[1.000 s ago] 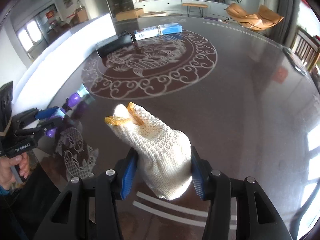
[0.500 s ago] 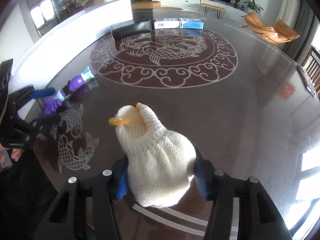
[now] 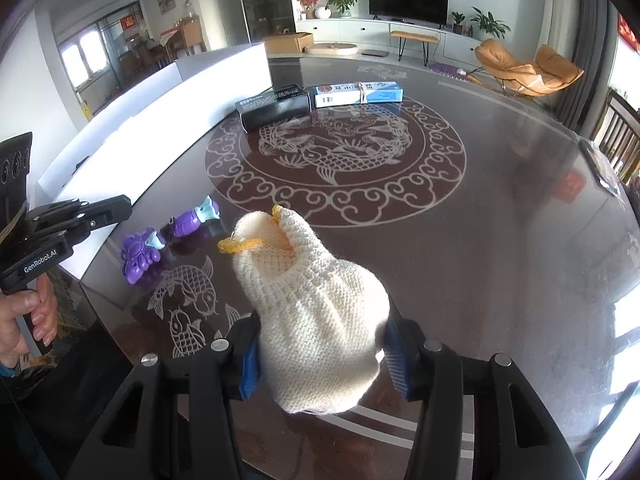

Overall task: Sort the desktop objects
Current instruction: 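Lift the knitted pouch with the right gripper while the left gripper holds the toy, then carry toy and knitted pouch into the white box and open both grippers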

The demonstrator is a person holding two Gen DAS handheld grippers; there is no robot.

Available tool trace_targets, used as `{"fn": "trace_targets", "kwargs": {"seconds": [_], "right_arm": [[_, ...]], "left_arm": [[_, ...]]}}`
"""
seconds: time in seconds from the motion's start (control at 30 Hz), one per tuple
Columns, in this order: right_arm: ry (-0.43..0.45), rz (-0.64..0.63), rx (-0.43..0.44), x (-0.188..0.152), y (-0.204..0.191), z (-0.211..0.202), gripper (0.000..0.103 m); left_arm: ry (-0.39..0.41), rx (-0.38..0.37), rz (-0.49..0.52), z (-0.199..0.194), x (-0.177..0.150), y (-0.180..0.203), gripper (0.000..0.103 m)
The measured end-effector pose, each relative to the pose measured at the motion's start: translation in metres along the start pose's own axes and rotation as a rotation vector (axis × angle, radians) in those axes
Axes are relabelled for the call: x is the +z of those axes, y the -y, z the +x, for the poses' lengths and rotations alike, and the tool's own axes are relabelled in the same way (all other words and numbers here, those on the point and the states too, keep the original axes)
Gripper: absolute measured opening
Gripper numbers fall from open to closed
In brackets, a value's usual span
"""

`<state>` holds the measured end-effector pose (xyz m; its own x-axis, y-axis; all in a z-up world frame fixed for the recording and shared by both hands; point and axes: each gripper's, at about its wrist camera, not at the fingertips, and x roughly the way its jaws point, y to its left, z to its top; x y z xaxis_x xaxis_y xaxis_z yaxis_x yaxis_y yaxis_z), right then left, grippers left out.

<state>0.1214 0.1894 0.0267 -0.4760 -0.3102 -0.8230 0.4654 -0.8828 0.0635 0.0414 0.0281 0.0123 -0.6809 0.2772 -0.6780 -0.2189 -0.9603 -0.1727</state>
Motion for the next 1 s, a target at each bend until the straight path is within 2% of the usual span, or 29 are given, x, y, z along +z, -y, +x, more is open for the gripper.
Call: {"fn": "trace_targets", "kwargs": {"seconds": [0.1,0.13,0.2,0.23,0.27,0.3,0.4,0.43,0.47,0.53,0.73,1.0], "right_arm": [[0.008,0.018,0.013,0.003,-0.001,-0.001,0.051],[0.01,0.022,0.018,0.003,-0.002,-0.001,0.051],[0.013,0.024,0.026,0.003,-0.004,0.0,0.051],[0.015,0.025,0.03,0.003,-0.005,0.001,0.051],[0.016,0.029,0.034,0.002,-0.006,0.001,0.051],[0.02,0.038,0.043,0.002,-0.007,0.002,0.051],[0.038,0.057,0.062,0.001,-0.008,-0.001,0.051],[0.045,0.062,0.068,0.001,-0.008,-0.003,0.051],[0.052,0.068,0.073,0.001,-0.008,-0.005,0.051],[0.063,0.074,0.077,0.0,-0.007,-0.009,0.051],[0.092,0.081,0.062,-0.001,-0.003,-0.022,0.051],[0.118,0.017,0.049,0.018,-0.023,-0.027,0.051]], "left_arm": [[-0.101,-0.051,-0.002,0.013,-0.002,-0.004,0.004],[-0.131,-0.05,0.026,0.017,-0.002,-0.001,0.005],[-0.17,-0.022,0.091,0.024,0.0,0.007,0.026],[-0.188,-0.003,0.12,0.03,0.001,0.01,0.052],[-0.2,0.015,0.142,0.036,0.003,0.012,0.068],[-0.203,0.031,0.16,0.042,0.003,0.014,0.068],[-0.277,0.054,0.195,0.064,0.002,0.014,0.067],[-0.297,0.051,0.194,0.071,0.0,0.012,0.057],[-0.277,0.063,0.205,0.071,-0.002,0.012,0.042],[-0.265,0.04,0.195,0.07,-0.001,0.012,0.021],[-0.169,0.0,0.101,0.038,0.0,0.009,0.02],[0.102,-0.068,-0.023,-0.057,0.021,-0.005,0.02]]}}
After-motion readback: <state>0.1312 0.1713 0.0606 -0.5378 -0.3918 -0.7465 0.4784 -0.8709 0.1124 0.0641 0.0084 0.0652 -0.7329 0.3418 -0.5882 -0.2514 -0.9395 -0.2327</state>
